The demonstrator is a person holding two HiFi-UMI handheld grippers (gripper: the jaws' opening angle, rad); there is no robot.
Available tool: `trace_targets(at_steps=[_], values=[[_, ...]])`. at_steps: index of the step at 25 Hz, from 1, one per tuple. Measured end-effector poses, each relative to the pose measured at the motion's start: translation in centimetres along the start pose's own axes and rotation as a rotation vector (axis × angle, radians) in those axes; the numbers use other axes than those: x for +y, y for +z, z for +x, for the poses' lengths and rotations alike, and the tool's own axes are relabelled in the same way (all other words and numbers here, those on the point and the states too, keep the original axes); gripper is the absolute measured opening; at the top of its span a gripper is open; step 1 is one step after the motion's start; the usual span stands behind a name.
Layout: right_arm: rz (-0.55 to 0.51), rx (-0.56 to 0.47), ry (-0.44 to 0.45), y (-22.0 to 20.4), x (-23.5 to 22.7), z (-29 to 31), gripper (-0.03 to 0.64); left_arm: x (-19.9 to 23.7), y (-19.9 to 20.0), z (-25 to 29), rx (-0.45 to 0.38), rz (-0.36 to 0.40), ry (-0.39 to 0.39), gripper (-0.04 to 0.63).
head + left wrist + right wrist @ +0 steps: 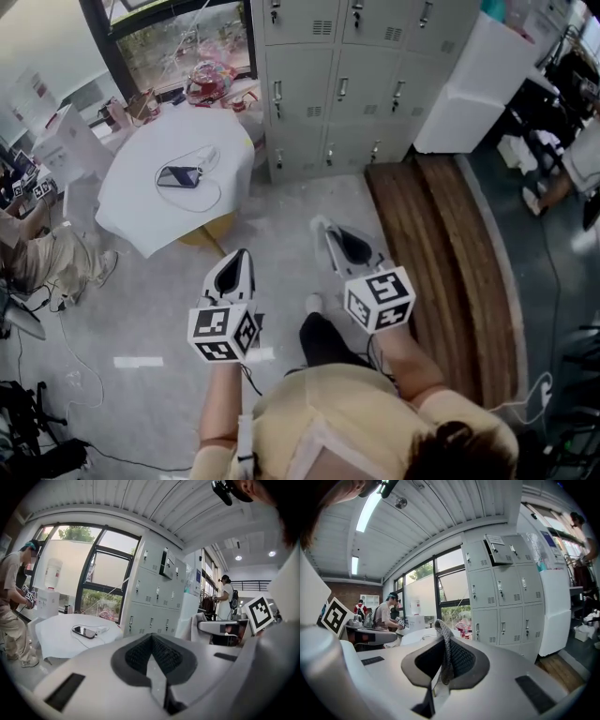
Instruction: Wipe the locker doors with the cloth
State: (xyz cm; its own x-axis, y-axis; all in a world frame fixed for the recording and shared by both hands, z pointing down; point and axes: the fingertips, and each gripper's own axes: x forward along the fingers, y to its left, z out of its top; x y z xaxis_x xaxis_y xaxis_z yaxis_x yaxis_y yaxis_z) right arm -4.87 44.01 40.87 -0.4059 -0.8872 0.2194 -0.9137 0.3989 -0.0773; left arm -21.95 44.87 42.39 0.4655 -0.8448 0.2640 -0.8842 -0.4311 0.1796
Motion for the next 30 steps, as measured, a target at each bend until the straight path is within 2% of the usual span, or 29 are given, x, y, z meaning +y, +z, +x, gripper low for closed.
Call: trace_targets(at_steps=[8, 18, 30], values=[[-0.004, 0.002, 0.062, 3.2, -5.4, 8.4, 0.02, 1.4, 4.3, 8.7, -0.009, 0.003, 0.042, 0.002], [-0.035, -0.012, 0.102, 5.8, -10.7, 16.4, 0.02, 3.4, 7.6, 18.1, -0.035, 0.008, 0.069, 0.002], [-0.029, -0.012, 0.099, 6.2, -14.7, 22.5, 0.02, 5.1, 8.7, 24.3, -0.001, 0.012, 0.086, 0.002]])
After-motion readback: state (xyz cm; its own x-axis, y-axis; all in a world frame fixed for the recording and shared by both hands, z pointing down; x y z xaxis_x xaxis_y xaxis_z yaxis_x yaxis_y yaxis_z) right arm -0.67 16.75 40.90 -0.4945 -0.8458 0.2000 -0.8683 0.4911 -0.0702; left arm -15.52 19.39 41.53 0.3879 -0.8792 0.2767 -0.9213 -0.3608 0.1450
